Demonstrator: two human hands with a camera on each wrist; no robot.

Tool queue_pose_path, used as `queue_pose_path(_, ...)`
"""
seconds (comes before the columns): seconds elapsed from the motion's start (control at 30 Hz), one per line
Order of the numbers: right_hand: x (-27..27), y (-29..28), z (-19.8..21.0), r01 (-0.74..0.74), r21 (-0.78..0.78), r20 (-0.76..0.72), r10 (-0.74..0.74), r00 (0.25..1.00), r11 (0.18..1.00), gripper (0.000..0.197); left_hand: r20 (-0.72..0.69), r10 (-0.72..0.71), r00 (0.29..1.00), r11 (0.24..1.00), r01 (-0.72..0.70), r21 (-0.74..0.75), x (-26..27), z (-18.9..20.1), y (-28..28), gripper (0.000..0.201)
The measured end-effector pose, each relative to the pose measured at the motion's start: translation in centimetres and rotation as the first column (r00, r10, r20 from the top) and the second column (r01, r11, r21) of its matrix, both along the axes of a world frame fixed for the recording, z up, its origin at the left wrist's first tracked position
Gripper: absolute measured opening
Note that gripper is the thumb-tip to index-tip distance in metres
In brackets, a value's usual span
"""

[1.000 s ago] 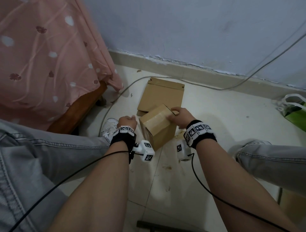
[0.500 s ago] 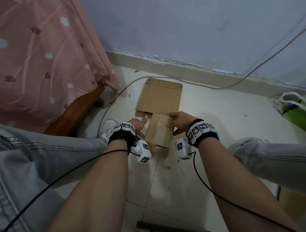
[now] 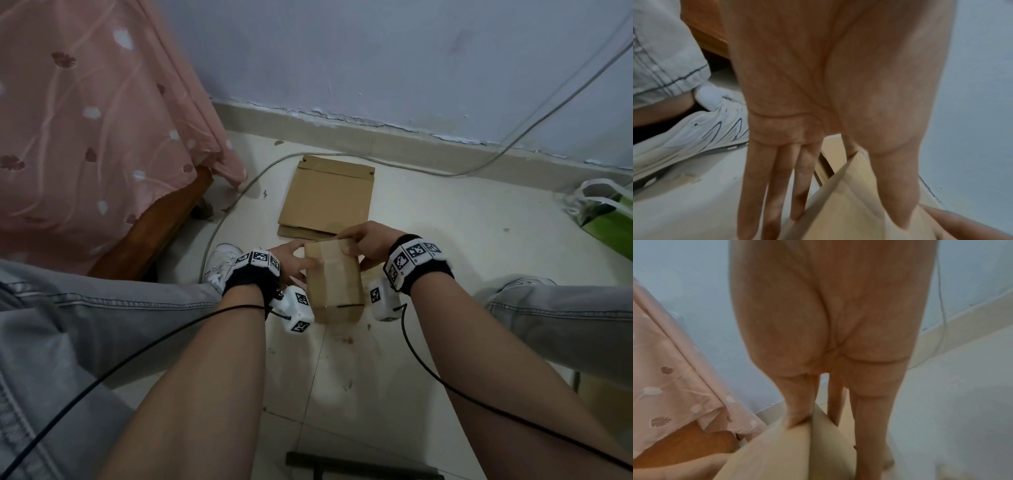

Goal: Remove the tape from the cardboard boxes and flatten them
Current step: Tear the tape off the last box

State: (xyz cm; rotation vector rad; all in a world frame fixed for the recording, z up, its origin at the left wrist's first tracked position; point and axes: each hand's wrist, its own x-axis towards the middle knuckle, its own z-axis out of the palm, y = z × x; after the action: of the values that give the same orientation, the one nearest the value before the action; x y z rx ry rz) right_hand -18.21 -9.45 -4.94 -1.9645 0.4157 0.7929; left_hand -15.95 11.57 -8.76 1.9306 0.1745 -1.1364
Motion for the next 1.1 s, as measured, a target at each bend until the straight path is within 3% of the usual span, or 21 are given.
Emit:
queue_pose_path(0.1,-0.5,0.6,-0.7,0.11,-0.055,0.017,-0.109,0.994,0.992,0.045,0.052,0.096,0.994,0.994,-0.093,-0.054,-0.8,1.1,-0.1,0.063)
queue_pose_path(0.2,-1.0,1.0,-1.2,0.05,-0.094,-0.12,-0.061,0.991,0.994,0.072,0.058,0.151,0.987,0.986,-0.146,-0.078,-1.2,1.4,-0.3,0.054)
queue_pose_path(0.3,-1.1,1.2,-0.3,-0.006,-0.099,-0.17,-0.011,0.985,0.995,0.087,0.032,0.184,0.982,0.978,-0.18,-0.104,-1.0,1.9,-0.4,0.056)
queue_pose_path(0.47,0.0,0.4,3.0,-0.054,-0.127,-0.118,0.039,0.992,0.99,0.085,-0.094,0.147,0.985,0.956,-0.166,-0.241,0.7,3.7,0.1,0.066)
queue_pose_path(0.57,0.5,-0.4,4.6,-0.085,-0.04,-0.059,0.082,0.995,0.996,0.076,-0.139,0.117,0.983,0.937,-0.156,-0.311,1.1,4.2,0.6,0.073)
queue_pose_path(0.67,0.9,-0.8,5.3,-0.073,0.054,-0.045,0.075,0.996,0.996,0.075,-0.156,0.195,0.968,0.908,-0.238,-0.343,1.4,3.8,1.6,0.095)
queue_pose_path(0.73,1.2,-0.8,5.0,-0.118,0.091,-0.061,0.124,0.99,0.989,0.087,-0.126,0.245,0.961,0.895,-0.274,-0.352,1.9,3.3,2.3,0.104)
queue_pose_path(0.77,1.3,-0.7,4.7,-0.125,0.114,-0.065,0.133,0.989,0.986,0.092,-0.116,0.272,0.955,0.883,-0.296,-0.364,2.0,3.2,2.4,0.098)
queue_pose_path(0.83,1.4,-0.2,4.4,-0.14,0.111,-0.055,0.147,0.988,0.984,0.098,-0.068,0.305,0.95,0.869,-0.307,-0.387,2.1,3.3,2.2,0.067)
queue_pose_path(0.93,1.9,1.0,4.1,-0.243,-0.097,0.005,0.245,0.97,0.965,0.111,0.018,0.235,0.972,0.91,-0.214,-0.354,2.0,3.9,1.7,0.047)
queue_pose_path(1.0,2.0,1.5,3.9,-0.205,-0.168,0.054,0.216,0.975,0.964,0.104,0.053,0.197,0.979,0.938,-0.172,-0.301,2.0,4.3,1.6,0.057)
queue_pose_path(1.1,1.5,1.2,3.5,-0.049,-0.12,0.079,0.059,0.995,0.992,0.073,0.055,0.097,0.994,0.967,-0.082,-0.24,1.6,3.8,1.8,0.064)
